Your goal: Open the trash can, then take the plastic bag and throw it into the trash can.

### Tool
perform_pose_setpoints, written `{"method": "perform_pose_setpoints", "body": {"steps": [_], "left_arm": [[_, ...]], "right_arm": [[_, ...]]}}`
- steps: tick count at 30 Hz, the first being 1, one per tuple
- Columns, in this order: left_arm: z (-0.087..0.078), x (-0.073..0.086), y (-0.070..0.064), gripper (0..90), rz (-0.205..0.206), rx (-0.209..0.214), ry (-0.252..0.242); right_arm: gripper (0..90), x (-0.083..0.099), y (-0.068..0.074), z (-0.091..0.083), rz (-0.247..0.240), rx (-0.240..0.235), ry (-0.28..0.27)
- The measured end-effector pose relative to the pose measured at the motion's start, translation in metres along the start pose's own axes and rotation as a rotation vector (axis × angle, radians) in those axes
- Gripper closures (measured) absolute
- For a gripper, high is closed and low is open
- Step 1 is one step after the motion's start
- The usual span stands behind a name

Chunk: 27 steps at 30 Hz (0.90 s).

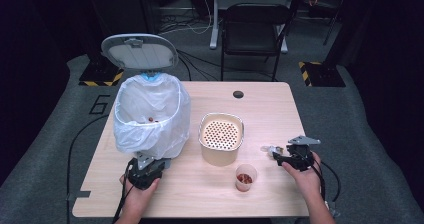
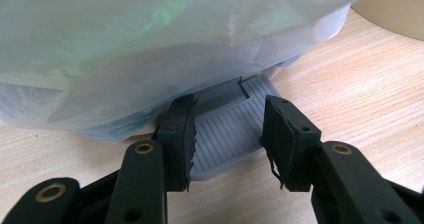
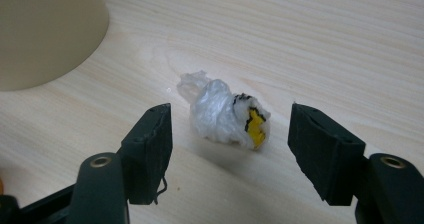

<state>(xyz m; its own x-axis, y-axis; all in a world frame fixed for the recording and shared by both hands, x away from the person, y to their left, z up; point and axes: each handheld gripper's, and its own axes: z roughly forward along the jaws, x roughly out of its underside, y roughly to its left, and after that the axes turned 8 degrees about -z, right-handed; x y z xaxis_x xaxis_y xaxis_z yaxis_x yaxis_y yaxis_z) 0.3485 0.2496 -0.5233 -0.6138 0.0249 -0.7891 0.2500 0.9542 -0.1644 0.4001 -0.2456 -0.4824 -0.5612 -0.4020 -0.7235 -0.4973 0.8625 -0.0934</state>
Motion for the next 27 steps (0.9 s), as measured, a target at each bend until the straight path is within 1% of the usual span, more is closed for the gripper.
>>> {"method": "perform_pose_setpoints", "body": {"steps": [2, 3, 4, 5, 6, 7, 8, 10, 11, 12, 14, 15, 16, 17, 18, 19, 20, 22, 23, 24, 25, 27], "left_arm": [[0.000, 0.000, 0.000, 56.3, -0.005, -0.001, -0.001], [0.000, 0.000, 0.000, 56.3, 0.000, 0.000, 0.000], [0.000, 0.000, -0.001, 56.3, -0.013, -0.009, -0.006], [0.000, 0.000, -0.001, 56.3, -0.014, -0.011, -0.006], [0.000, 0.000, -0.001, 56.3, -0.012, -0.008, -0.005], [0.000, 0.000, -0.001, 56.3, -0.011, -0.007, -0.005], [0.000, 0.000, 0.000, 56.3, 0.001, 0.006, 0.001], [0.000, 0.000, 0.000, 56.3, -0.006, -0.001, -0.004], [0.000, 0.001, -0.001, 56.2, -0.014, -0.011, -0.010], [0.000, 0.001, -0.001, 56.3, -0.014, -0.011, -0.009], [0.000, 0.000, -0.001, 56.3, -0.011, -0.007, -0.006], [0.000, 0.000, 0.000, 56.3, 0.000, 0.001, -0.001], [0.000, 0.000, 0.000, 56.3, 0.004, 0.003, -0.001], [0.000, 0.000, 0.000, 56.3, 0.003, 0.003, -0.002], [0.000, 0.000, 0.000, 56.3, 0.003, 0.003, -0.001], [0.000, 0.000, 0.000, 56.3, 0.002, 0.003, -0.002], [0.000, 0.000, 0.000, 56.2, 0.002, 0.003, -0.002], [0.000, 0.000, 0.000, 56.3, 0.000, 0.002, -0.003], [0.000, 0.000, 0.000, 56.2, 0.000, 0.002, -0.003], [0.000, 0.000, 0.000, 56.3, 0.000, 0.002, -0.003], [0.000, 0.001, 0.000, 56.2, -0.001, 0.001, -0.004], [0.000, 0.001, 0.000, 56.3, 0.000, 0.002, -0.004]], "right_arm": [[33.8, -0.001, -0.002, 0.001, 0.000, -0.008, -0.006], [33.7, -0.003, -0.003, 0.003, 0.010, -0.011, -0.008], [33.5, -0.004, -0.004, 0.003, -0.001, -0.008, -0.006], [33.4, -0.006, -0.005, 0.005, -0.001, -0.005, -0.006], [33.4, -0.007, -0.006, 0.006, -0.011, -0.007, -0.002], [33.4, -0.009, -0.006, 0.008, -0.007, -0.013, -0.010], [33.4, -0.011, -0.007, 0.012, -0.013, -0.024, -0.004], [33.4, -0.012, -0.007, 0.017, -0.019, -0.041, 0.012], [33.4, -0.012, -0.008, 0.020, -0.035, -0.043, 0.021], [33.5, -0.012, -0.008, 0.023, -0.028, -0.046, 0.038], [33.9, -0.012, -0.008, 0.025, -0.036, -0.053, 0.044], [37.5, -0.012, -0.006, 0.030, -0.018, -0.045, 0.059], [37.5, -0.012, -0.006, 0.030, -0.018, -0.045, 0.059], [40.8, -0.011, -0.006, 0.033, -0.034, -0.052, 0.078], [40.8, -0.011, -0.006, 0.033, -0.034, -0.052, 0.078], [43.0, -0.011, -0.005, 0.036, -0.038, -0.059, 0.093], [43.0, -0.011, -0.005, 0.036, -0.038, -0.059, 0.093], [47.2, -0.010, -0.006, 0.038, -0.046, -0.065, 0.094], [50.8, -0.009, -0.005, 0.039, -0.041, -0.068, 0.089], [50.8, -0.009, -0.005, 0.039, -0.041, -0.068, 0.089], [53.3, -0.008, -0.005, 0.039, -0.033, -0.075, 0.089], [54.5, -0.008, -0.005, 0.039, -0.037, -0.076, 0.087]]}}
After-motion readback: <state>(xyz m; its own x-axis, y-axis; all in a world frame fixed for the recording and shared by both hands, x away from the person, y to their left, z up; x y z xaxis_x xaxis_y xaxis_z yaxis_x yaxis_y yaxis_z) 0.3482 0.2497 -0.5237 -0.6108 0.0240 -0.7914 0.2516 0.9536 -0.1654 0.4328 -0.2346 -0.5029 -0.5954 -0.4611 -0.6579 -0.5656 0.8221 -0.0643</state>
